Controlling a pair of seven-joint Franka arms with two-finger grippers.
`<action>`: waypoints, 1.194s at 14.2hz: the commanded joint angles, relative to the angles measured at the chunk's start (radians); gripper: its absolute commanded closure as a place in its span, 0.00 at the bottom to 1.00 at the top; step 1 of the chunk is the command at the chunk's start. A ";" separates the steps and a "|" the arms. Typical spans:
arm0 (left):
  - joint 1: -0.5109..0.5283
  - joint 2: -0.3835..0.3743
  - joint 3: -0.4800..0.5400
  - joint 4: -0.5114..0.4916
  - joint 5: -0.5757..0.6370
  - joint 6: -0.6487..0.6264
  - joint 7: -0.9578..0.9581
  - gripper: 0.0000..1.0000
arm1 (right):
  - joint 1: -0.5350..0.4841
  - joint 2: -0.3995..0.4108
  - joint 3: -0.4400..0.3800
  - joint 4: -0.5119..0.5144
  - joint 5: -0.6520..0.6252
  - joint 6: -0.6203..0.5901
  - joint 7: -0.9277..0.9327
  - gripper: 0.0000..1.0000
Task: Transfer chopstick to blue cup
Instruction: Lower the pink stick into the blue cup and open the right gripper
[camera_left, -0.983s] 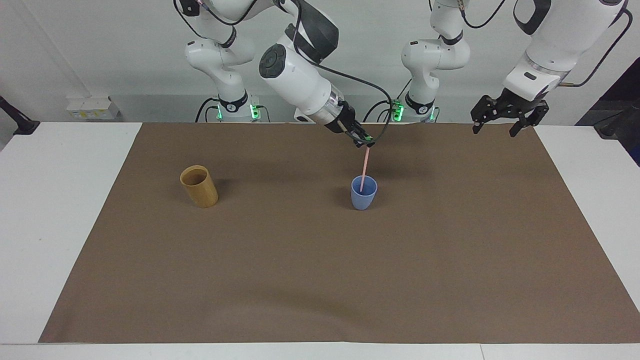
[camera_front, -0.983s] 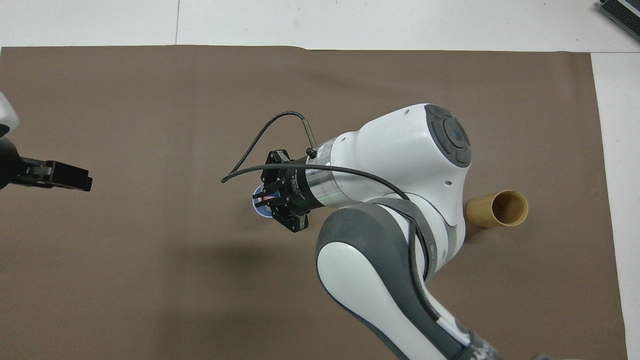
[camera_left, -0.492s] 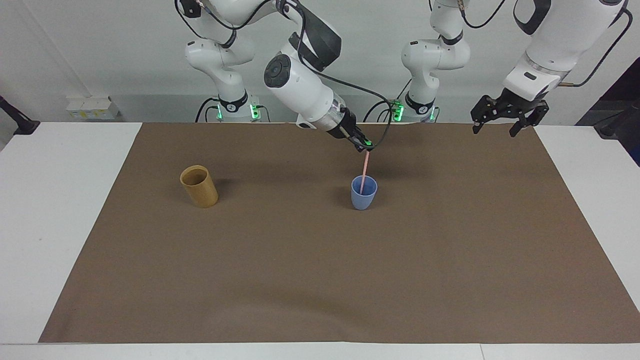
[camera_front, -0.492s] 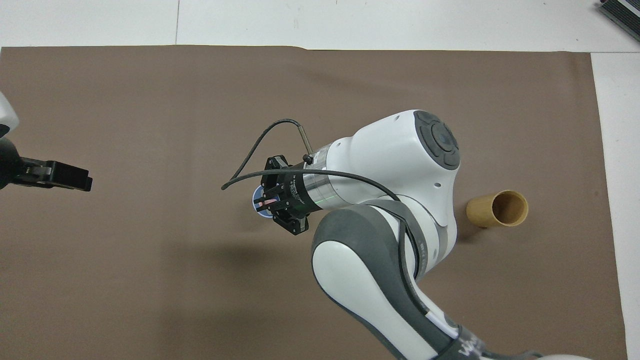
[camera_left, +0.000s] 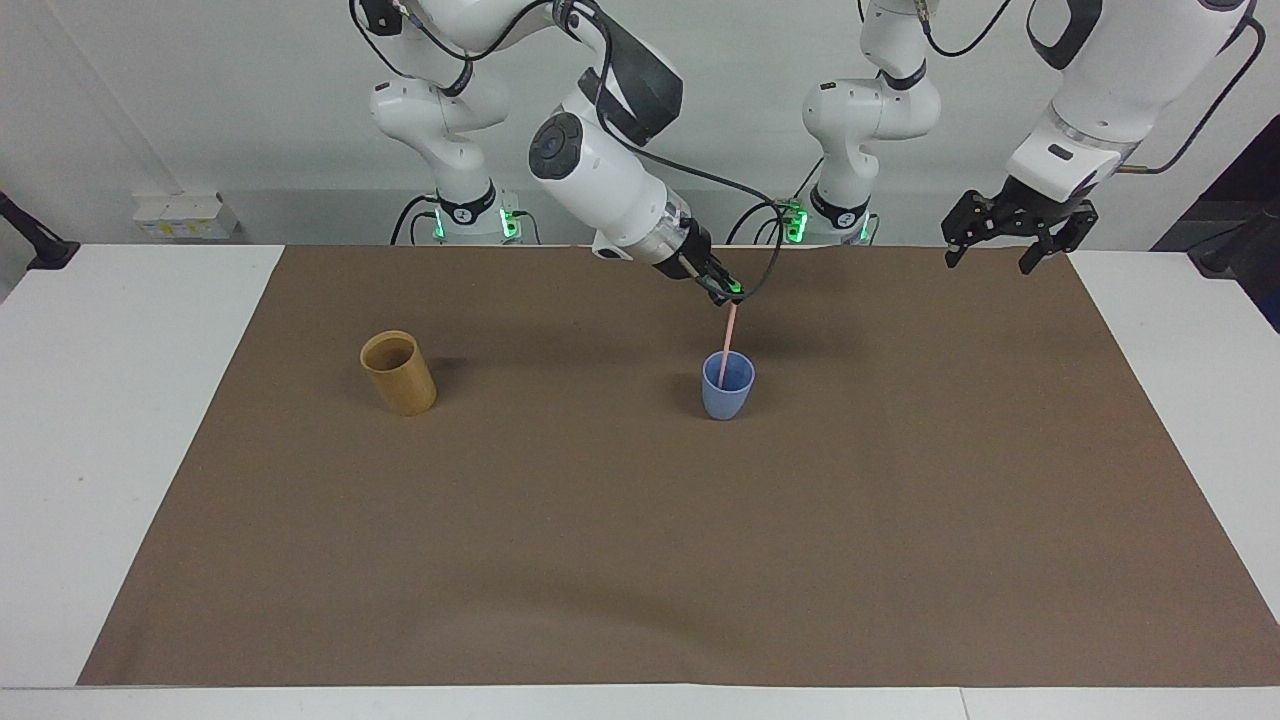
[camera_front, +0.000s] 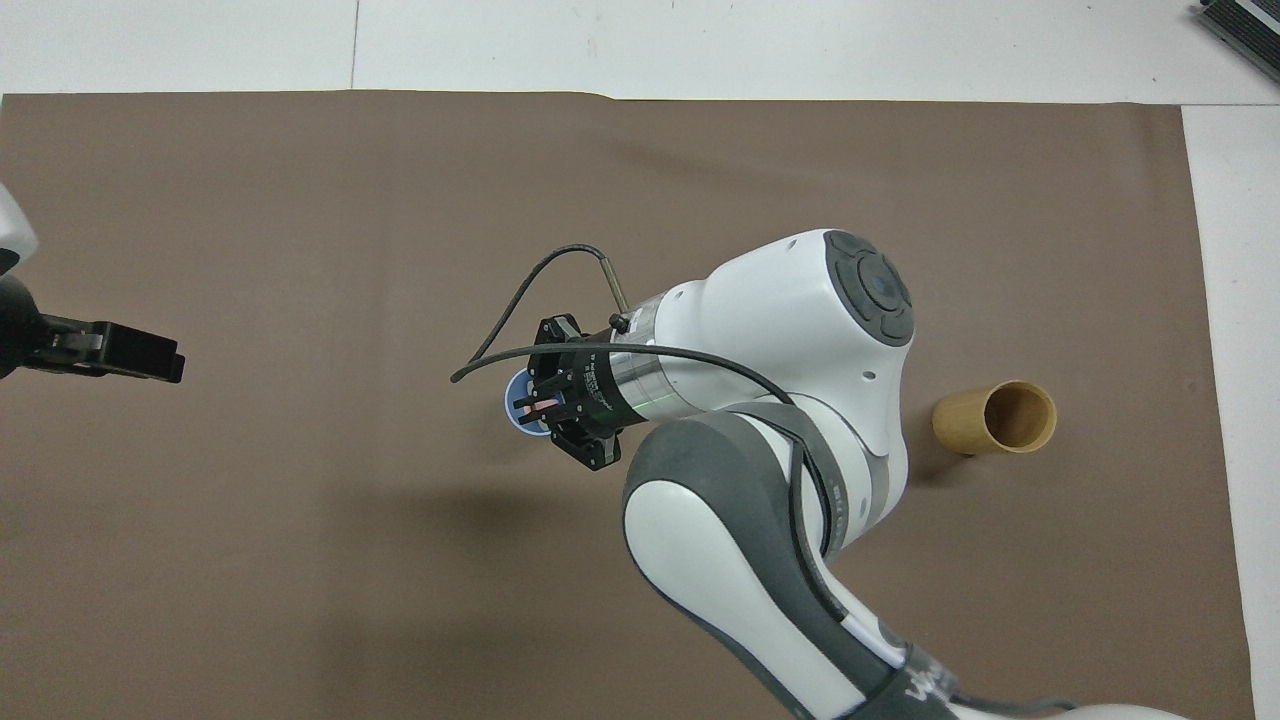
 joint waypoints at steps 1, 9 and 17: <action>0.016 -0.008 -0.012 0.006 0.011 -0.012 0.012 0.00 | -0.007 0.000 0.008 -0.026 -0.013 0.034 -0.036 1.00; 0.017 -0.007 -0.012 0.006 0.011 -0.012 0.012 0.00 | -0.021 0.007 0.006 -0.014 -0.044 0.039 -0.047 0.15; 0.017 -0.008 -0.012 0.006 0.011 -0.012 0.012 0.00 | -0.120 -0.083 0.000 0.017 -0.357 -0.054 -0.300 0.00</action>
